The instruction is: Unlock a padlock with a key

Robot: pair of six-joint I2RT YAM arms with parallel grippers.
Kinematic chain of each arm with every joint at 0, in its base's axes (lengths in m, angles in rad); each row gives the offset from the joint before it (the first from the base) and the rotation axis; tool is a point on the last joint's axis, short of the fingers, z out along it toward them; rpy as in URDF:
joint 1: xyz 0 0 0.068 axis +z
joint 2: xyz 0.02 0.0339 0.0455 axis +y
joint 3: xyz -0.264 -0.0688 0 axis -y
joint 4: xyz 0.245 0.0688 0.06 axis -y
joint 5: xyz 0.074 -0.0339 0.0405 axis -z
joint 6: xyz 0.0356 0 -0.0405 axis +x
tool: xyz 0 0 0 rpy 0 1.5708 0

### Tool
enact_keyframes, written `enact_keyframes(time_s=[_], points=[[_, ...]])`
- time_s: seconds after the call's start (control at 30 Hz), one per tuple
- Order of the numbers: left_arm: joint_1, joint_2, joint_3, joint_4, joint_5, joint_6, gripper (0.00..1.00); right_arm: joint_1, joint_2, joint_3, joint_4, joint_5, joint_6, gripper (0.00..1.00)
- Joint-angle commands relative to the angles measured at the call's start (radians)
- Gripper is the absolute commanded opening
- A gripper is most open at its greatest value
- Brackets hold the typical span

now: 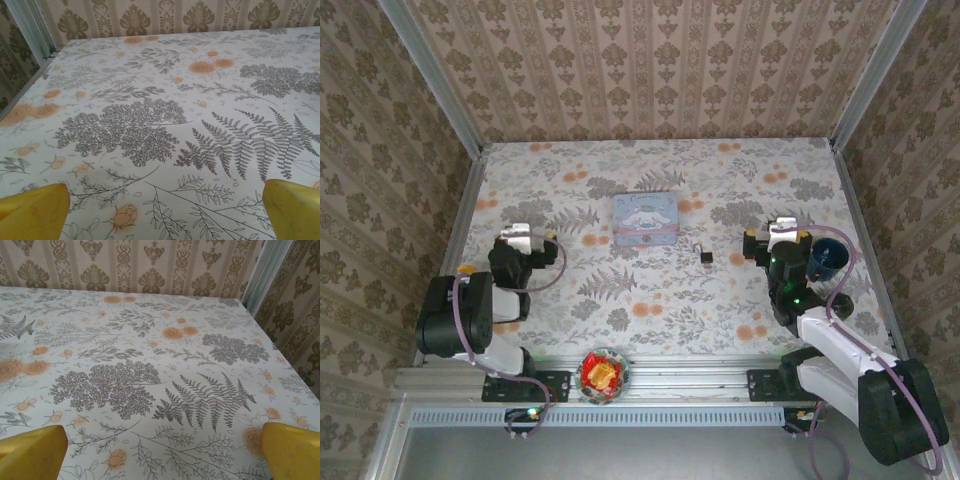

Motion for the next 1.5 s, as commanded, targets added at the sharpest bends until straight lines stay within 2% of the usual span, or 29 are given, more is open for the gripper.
enact_keyframes(time_s=[0.0, 0.17, 0.6, 0.93, 1.07, 1.23, 1.47], points=[[0.011, 0.03, 0.042, 0.051, 0.079, 0.027, 1.0, -0.019, 0.025, -0.028, 0.128, -0.036, 0.0, 1.0], [0.009, 0.015, 0.147, -0.173, 0.122, 0.053, 1.0, -0.051, 0.077, -0.044, 0.232, -0.088, -0.01, 1.0], [0.02, 0.02, 0.135, -0.141, 0.162, 0.048, 1.0, -0.142, 0.322, -0.071, 0.554, -0.203, 0.019, 1.0], [0.022, 0.02, 0.134, -0.138, 0.165, 0.048, 1.0, -0.177, 0.574, -0.064, 0.768, -0.224, 0.051, 1.0], [0.022, 0.019, 0.134, -0.139, 0.164, 0.048, 1.0, -0.194, 0.552, -0.026, 0.662, -0.254, 0.062, 1.0], [0.022, 0.02, 0.134, -0.14, 0.165, 0.048, 1.0, -0.213, 0.552, 0.124, 0.373, -0.398, 0.033, 1.0], [0.022, 0.019, 0.134, -0.14, 0.165, 0.05, 1.0, -0.247, 0.553, 0.106, 0.413, -0.577, 0.007, 1.0]])
